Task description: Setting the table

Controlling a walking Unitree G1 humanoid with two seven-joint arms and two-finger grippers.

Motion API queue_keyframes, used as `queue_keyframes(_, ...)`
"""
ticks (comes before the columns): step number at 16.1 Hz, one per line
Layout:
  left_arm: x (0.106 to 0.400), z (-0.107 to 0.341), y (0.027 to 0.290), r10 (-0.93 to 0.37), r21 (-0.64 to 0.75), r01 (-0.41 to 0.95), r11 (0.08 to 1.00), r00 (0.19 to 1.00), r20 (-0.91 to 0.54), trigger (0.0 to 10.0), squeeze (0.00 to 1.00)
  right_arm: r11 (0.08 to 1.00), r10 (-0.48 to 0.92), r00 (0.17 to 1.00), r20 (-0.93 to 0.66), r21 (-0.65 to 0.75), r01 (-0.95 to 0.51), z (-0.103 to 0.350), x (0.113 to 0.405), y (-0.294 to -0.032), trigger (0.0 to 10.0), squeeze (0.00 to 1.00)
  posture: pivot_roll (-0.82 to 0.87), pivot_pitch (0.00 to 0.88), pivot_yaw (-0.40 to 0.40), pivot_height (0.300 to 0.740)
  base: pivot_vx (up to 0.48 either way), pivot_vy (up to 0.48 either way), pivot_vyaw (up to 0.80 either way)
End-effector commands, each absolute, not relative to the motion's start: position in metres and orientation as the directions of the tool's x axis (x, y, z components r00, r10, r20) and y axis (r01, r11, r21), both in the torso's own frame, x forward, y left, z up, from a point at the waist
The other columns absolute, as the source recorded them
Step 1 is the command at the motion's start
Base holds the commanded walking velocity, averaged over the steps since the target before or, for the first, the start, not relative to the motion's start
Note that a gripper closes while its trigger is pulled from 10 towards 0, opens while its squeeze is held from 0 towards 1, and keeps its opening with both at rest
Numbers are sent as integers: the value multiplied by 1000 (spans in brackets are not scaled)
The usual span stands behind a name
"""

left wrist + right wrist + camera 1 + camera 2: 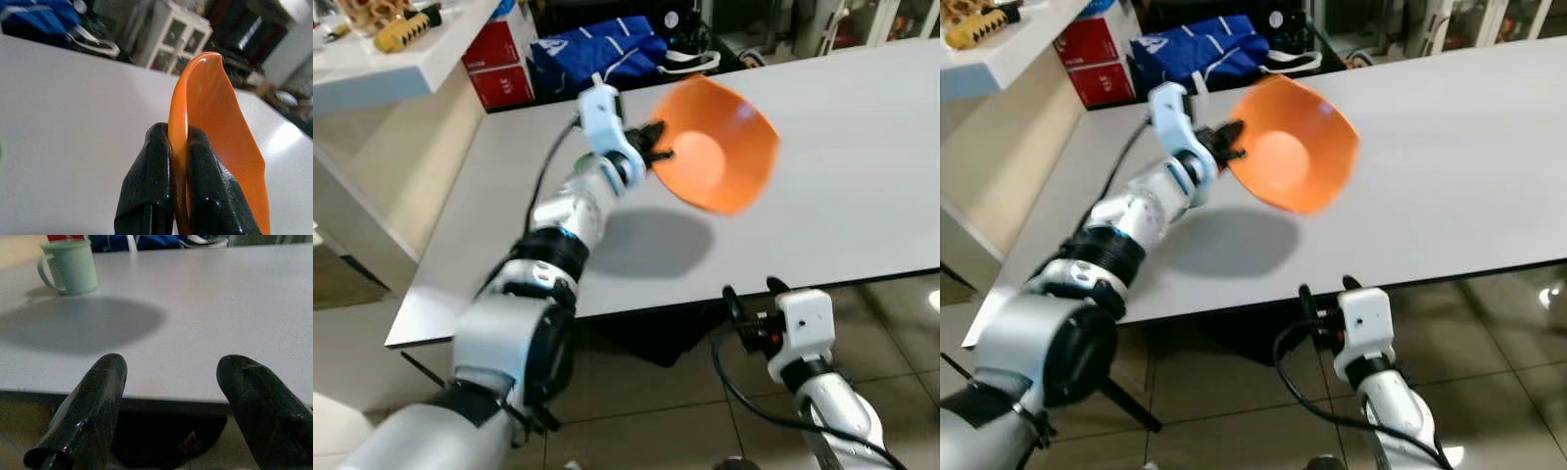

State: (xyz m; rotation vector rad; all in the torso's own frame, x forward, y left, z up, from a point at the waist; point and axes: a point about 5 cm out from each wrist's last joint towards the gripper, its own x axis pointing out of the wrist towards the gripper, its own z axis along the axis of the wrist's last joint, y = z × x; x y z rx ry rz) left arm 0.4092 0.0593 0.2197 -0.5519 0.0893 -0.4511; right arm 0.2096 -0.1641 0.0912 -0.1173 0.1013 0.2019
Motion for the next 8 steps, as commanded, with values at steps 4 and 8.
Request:
queue_keyframes(4,416,214,84,-289,-603,233,763,957,4,0,0,969,194,974,-114,-131,-208,99,203,-168,10000,0,-376,47,167,740,0,0,0)
queue_keyframes(8,415,192,98,-185,-667,84,740,979,-81,0,0,966,198,971,-135,-139,-217,100,196,-171,10000,0,-389,66,159,740,0,0,0)
